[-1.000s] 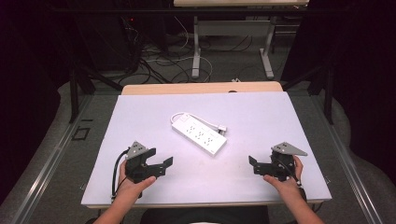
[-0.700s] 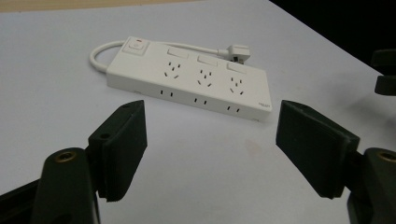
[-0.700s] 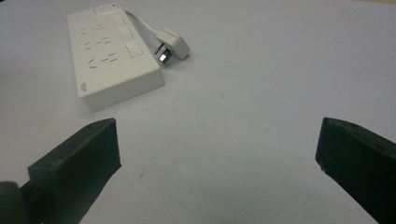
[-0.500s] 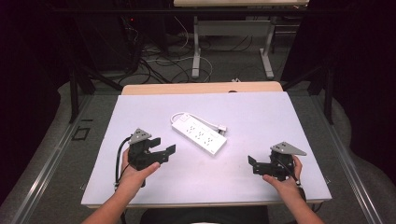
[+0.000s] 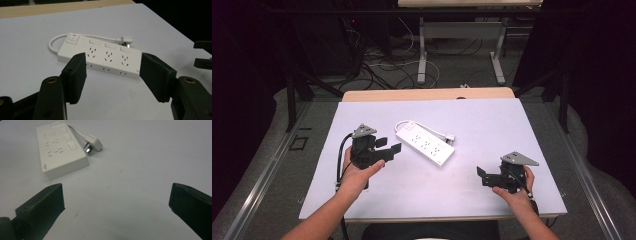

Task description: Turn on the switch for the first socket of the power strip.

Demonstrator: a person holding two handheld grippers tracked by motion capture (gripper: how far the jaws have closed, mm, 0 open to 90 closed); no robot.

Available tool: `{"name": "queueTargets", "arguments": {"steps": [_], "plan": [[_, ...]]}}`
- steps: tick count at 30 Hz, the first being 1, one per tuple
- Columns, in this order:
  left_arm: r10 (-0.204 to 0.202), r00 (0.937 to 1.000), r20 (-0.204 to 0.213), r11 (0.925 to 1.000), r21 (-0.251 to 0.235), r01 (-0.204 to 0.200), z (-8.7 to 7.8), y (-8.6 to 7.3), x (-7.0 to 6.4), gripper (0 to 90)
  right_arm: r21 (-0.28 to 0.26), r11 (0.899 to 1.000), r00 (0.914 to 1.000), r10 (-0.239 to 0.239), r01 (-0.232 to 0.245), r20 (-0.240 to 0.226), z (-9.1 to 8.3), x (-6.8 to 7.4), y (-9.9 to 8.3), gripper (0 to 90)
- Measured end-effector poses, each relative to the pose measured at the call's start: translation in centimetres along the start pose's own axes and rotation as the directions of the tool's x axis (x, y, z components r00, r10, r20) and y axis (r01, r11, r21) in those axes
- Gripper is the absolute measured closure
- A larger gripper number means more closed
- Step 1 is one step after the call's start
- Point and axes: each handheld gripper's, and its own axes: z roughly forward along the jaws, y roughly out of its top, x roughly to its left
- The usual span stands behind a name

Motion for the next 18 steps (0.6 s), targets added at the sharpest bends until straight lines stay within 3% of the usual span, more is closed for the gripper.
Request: {"name": "queueTargets", "arguments": {"steps": [8, 18], "plan": [[0.035, 0.9993, 0.015, 0.9993, 0.014, -0.036, 0.6, 1.4, -0.7, 43.3, 0.006, 1.0, 1.0, 0.009, -0.009, 0.002, 0.0, -0.1, 0.0, 0.1], [0.04, 0.9991, 0.012, 0.9992, 0.008, -0.04, 1.5, 3.2, -1.7, 46.2, -0.002, 1.0, 0.9999, 0.008, -0.008, 0.006, 0.1, -0.2, 0.0, 0.6]]}}
